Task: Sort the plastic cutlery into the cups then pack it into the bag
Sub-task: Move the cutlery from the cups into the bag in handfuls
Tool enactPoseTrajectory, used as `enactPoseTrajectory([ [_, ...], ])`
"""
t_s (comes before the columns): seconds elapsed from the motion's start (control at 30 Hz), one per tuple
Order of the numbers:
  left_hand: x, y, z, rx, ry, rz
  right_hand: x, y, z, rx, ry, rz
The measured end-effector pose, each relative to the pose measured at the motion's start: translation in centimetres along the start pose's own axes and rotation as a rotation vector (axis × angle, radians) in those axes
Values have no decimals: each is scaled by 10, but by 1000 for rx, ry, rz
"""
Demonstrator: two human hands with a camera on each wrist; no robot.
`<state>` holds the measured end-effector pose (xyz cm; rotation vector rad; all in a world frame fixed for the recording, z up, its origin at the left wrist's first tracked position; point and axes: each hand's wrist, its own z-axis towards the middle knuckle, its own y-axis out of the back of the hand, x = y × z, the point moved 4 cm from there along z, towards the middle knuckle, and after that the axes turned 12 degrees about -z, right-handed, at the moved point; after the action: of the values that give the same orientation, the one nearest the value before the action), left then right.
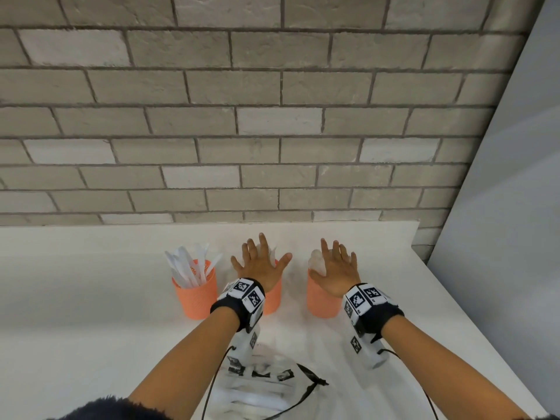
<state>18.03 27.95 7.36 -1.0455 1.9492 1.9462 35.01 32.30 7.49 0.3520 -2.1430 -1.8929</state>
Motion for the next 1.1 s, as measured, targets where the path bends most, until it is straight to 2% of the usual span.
enactPoseTrajectory([
  [0.17, -10, 34, -14, -81, -106, -242, 15, 22, -20, -175, 62, 204],
  [0.27, -17, 57, -28, -150, -215, -479, 37, 39, -36, -321, 185, 418],
  [0.33, -19, 67, -39, -160, -263, -549, 53, 44, -50, -364, 296, 542],
  [0.43, -10, 78, -58, -122, -302, -497, 80, 35, -73, -250, 421, 606],
  [0.57, 24, 68, -88, 149, -294, -368, 115, 0, -116, 199, 565, 572],
  [0.63, 40, 62, -107, 277, -268, -279, 128, -22, -135, 354, 600, 473],
  [0.73, 61, 54, -134, 346, -240, -158, 136, -48, -144, 324, 611, 161],
  [0.87, 94, 41, -154, 381, -151, -46, 133, -73, -140, 338, 478, -121],
  [0.97, 109, 33, -162, 391, -89, -10, 130, -85, -135, 362, 395, -174],
  [1.1, 114, 30, -170, 405, -40, 0, 133, -92, -128, 414, 358, -154],
])
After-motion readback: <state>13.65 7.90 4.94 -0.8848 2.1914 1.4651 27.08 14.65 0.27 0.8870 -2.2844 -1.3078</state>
